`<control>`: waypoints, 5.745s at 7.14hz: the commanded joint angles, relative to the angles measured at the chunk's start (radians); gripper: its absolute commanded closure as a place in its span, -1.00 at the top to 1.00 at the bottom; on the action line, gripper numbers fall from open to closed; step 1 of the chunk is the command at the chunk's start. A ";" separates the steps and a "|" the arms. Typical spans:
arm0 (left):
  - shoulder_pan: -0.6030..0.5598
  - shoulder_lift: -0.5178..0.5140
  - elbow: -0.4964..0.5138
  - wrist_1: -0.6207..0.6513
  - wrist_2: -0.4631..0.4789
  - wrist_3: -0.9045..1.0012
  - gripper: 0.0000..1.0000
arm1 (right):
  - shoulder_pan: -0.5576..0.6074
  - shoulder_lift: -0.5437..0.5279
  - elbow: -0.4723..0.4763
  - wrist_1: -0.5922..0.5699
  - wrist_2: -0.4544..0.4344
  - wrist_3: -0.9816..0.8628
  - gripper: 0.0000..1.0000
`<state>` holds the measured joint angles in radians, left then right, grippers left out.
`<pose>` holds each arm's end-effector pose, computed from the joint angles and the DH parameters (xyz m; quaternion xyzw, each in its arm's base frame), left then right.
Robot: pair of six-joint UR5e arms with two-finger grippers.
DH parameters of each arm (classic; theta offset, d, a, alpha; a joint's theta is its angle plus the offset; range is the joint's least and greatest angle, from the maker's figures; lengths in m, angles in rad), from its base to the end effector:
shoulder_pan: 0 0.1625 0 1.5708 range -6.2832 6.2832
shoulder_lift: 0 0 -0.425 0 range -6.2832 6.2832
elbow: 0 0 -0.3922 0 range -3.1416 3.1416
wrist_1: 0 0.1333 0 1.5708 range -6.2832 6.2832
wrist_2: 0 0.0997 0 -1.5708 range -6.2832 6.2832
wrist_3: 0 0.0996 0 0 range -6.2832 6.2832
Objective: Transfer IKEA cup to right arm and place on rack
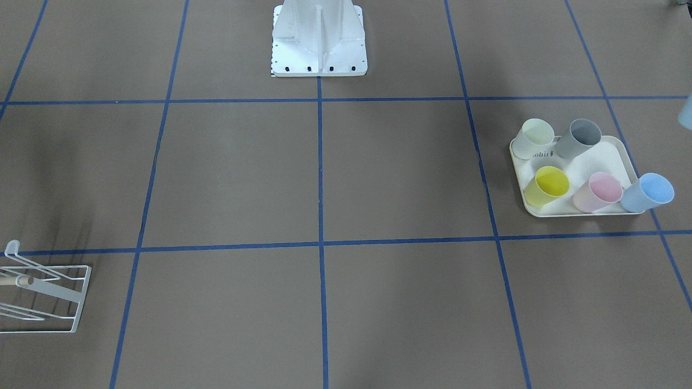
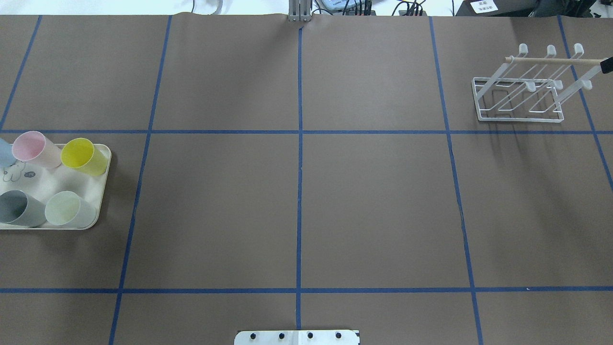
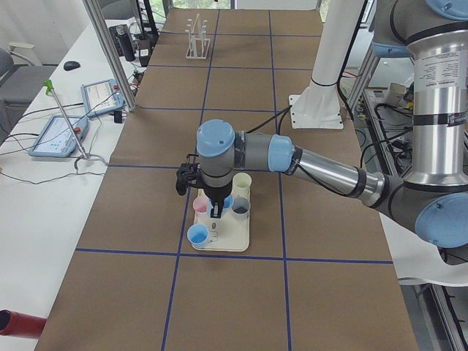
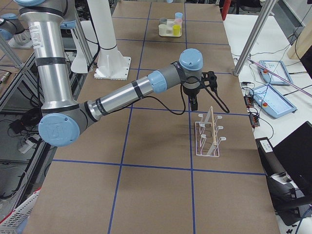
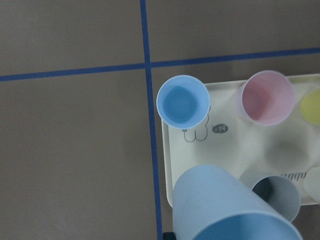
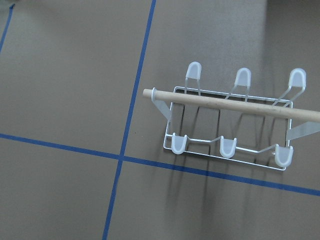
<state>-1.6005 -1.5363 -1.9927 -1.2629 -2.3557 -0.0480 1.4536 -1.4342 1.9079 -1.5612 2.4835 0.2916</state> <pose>-0.0763 -0.4514 0.5014 0.0332 0.3825 -0.0207 0.9231 -0.0071 -0.5263 0.4122 0.1235 -0.4626 -0.0291 0.8775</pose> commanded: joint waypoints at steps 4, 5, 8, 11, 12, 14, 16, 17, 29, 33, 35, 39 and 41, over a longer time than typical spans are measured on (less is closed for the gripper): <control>0.288 -0.237 0.011 -0.243 0.024 -0.836 -1.00 | -0.041 0.031 -0.056 0.116 -0.078 0.033 1.00; 0.357 -0.258 0.008 -0.300 0.098 -0.956 -1.00 | -0.058 0.034 -0.067 0.171 -0.104 0.082 1.00; 0.581 -0.323 0.020 -0.488 0.309 -1.331 -1.00 | -0.117 0.035 -0.075 0.373 -0.173 0.365 1.00; 0.790 -0.346 0.041 -0.740 0.554 -1.689 -1.00 | -0.194 0.037 -0.079 0.591 -0.241 0.730 1.00; 0.847 -0.387 0.067 -0.795 0.611 -1.780 -1.00 | -0.234 0.052 -0.084 0.675 -0.248 0.874 1.00; 0.910 -0.462 0.089 -0.837 0.711 -1.906 -1.00 | -0.362 0.055 -0.082 0.891 -0.386 1.169 1.00; 0.971 -0.469 0.123 -1.022 0.821 -1.960 -1.00 | -0.464 0.122 -0.084 0.987 -0.448 1.425 1.00; 0.973 -0.507 0.129 -1.044 0.823 -1.980 -1.00 | -0.485 0.152 -0.076 0.989 -0.448 1.472 1.00; 0.997 -0.574 0.417 -1.783 0.990 -2.383 -1.00 | -0.639 0.301 -0.102 1.172 -0.669 1.874 1.00; 1.117 -0.671 0.423 -1.774 1.098 -2.379 -1.00 | -0.645 0.305 -0.122 1.172 -0.673 1.874 1.00; 1.120 -0.682 0.426 -1.771 1.098 -2.377 -1.00 | -0.656 0.307 -0.124 1.172 -0.673 1.874 1.00; 1.175 -0.740 0.460 -1.759 1.158 -2.373 -1.00 | -0.664 0.308 -0.130 1.179 -0.673 1.874 1.00; 1.182 -0.755 0.463 -1.753 1.161 -2.373 -1.00 | -0.664 0.307 -0.132 1.179 -0.673 1.874 1.00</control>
<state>-0.4255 -2.2812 -1.5311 -3.0189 -1.1999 -2.4208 0.7904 -1.1262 1.7776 -0.3827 1.8101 2.1660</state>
